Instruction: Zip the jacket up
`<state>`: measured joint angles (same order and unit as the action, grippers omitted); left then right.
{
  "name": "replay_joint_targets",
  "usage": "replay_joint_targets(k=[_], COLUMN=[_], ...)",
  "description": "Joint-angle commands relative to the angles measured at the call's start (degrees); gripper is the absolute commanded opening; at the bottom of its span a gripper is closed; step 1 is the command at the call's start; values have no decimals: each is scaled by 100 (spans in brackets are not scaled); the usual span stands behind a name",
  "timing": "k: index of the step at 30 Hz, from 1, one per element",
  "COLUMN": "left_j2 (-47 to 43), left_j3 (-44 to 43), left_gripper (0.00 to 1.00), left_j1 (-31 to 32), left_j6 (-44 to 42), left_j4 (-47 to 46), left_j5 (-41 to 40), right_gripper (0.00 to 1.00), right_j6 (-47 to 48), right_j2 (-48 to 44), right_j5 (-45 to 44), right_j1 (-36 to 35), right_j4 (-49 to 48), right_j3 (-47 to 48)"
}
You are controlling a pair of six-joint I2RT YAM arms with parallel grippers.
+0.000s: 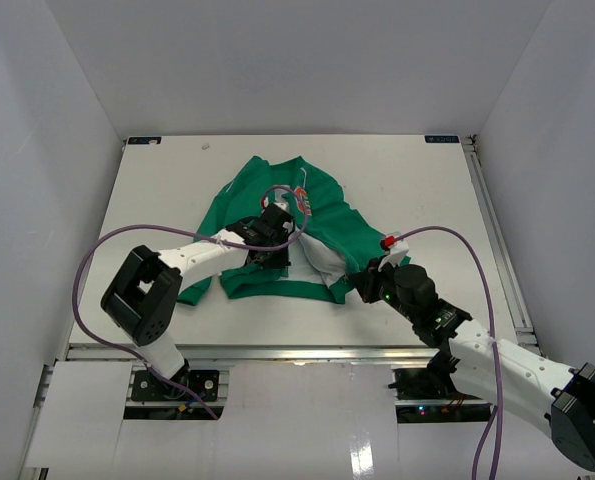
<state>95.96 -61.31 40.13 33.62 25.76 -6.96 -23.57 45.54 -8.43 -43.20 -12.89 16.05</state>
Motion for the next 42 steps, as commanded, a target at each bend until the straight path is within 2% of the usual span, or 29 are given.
replay_joint_targets(k=[1,6,9,11,12,15,19,25,34,38,42], left_j2=[-313,-456,-686,-797,-815,-744,-623,-407,25,142,215], left_j3=[164,312,527,681,723,715,656,487,130,58,40], left_gripper=[0,0,1,23,28,32,33,39,44,43,34], left_j1=[-57,-78,-147,-187,-201,-199,-207,-205,-85,-69,-67], left_j6=[-21,-80,-171,-180,-185,-219,-268,-286,-321,-310,-303], left_j4=[-265,-426,-729,-990,-1018,-919,-793,-592,-230,-227,-201], left_j5=[174,278,611,804,927,958,985,1010,783,784,784], right_gripper=[8,8,8,8,8,8,8,8,8,8,8], right_j6=[72,73,99,107,107,116,107,126,134,140,142], right_j2=[33,48,123,163,177,165,105,86,34,10,-9], right_j5=[17,46,105,125,133,140,148,156,132,133,141], right_j1=[13,13,5,13,13,13,5,13,13,7,6], right_j4=[-64,-101,-135,-140,-132,-132,-134,-126,-126,-117,-108], right_j3=[108,101,118,135,137,137,117,117,117,117,117])
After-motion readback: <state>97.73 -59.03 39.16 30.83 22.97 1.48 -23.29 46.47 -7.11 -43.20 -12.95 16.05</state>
